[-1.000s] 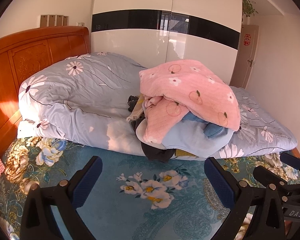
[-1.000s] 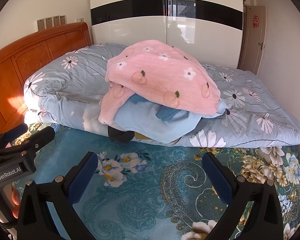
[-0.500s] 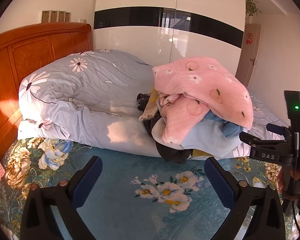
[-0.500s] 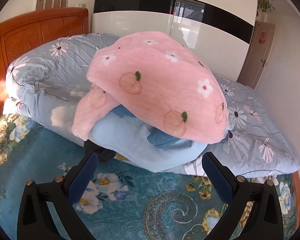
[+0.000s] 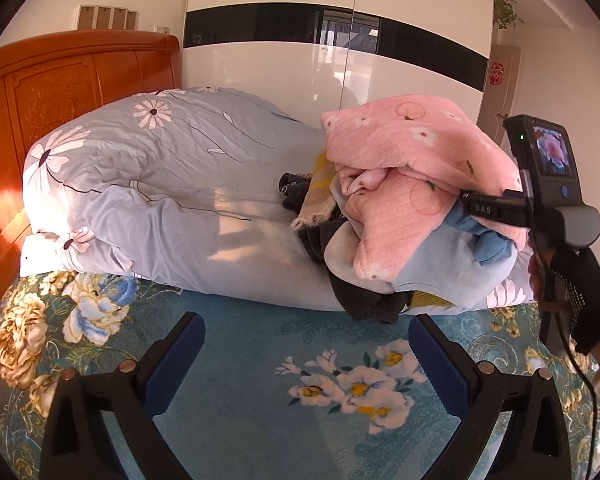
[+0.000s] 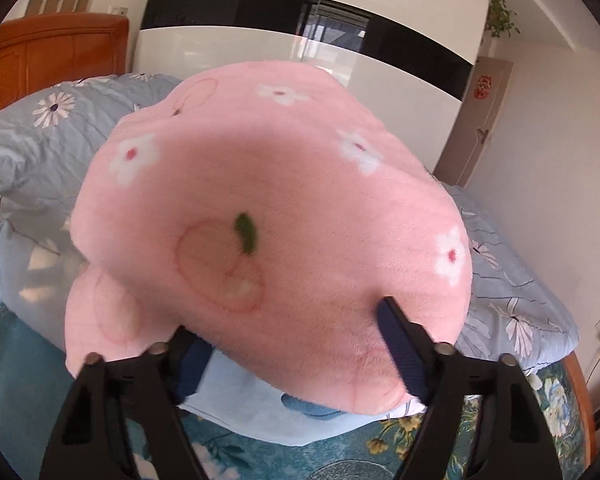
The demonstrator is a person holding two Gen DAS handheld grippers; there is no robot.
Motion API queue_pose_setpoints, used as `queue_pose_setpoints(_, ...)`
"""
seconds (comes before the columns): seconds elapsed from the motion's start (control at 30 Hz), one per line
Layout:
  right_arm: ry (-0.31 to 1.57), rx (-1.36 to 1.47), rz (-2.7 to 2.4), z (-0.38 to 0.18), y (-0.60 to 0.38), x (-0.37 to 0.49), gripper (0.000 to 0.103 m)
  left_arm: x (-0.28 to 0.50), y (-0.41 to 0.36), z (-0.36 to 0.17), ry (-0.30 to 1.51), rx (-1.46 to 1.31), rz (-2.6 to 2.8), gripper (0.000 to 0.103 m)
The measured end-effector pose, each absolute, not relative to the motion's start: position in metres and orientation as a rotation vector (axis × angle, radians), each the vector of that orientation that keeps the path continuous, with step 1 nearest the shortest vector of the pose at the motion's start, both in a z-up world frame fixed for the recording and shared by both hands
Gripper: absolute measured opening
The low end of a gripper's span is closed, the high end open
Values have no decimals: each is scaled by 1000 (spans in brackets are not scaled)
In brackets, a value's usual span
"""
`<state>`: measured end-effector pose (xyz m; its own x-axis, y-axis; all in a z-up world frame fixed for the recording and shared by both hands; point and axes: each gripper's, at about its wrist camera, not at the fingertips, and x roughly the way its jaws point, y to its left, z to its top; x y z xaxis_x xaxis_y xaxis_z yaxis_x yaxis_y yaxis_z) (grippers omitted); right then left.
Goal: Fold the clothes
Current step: 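Grasp the pink fleece garment with the right gripper and lift it off the pile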
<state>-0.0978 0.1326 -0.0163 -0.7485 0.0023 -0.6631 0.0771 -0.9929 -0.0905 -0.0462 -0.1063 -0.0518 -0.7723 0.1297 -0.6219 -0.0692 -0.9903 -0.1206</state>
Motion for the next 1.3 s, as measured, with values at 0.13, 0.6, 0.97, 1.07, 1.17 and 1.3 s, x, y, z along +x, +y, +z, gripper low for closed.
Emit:
queue_pose_setpoints(0.13, 47, 1121, -2918, -7, 144, -113, 9, -50, -110, -64, -130, -1035, 2858, 103)
queue_pose_setpoints(0.6, -300, 476, -2902, 181, 201, -12, 3, -29, -105, -37, -169, -1034, 2831, 103)
queue_pose_setpoints(0.97, -120, 216, -2797, 287, 234, 144, 3, 36, -79, 11, -98, -996, 2802, 103)
queue_pose_setpoints(1.07, -61, 292, -2793, 264, 263, 188, 3, 58, -69, 10, -61, -1010, 2773, 103)
queue_pose_setpoints(1.17, -90, 375, -2795, 226, 305, 230, 3, 76, -59, 4, -27, -1033, 2745, 103)
queue_pose_setpoints(1.3, -252, 470, -2868, 179, 382, 275, 3, 94, -42, -11, 18, -1081, 2706, 103)
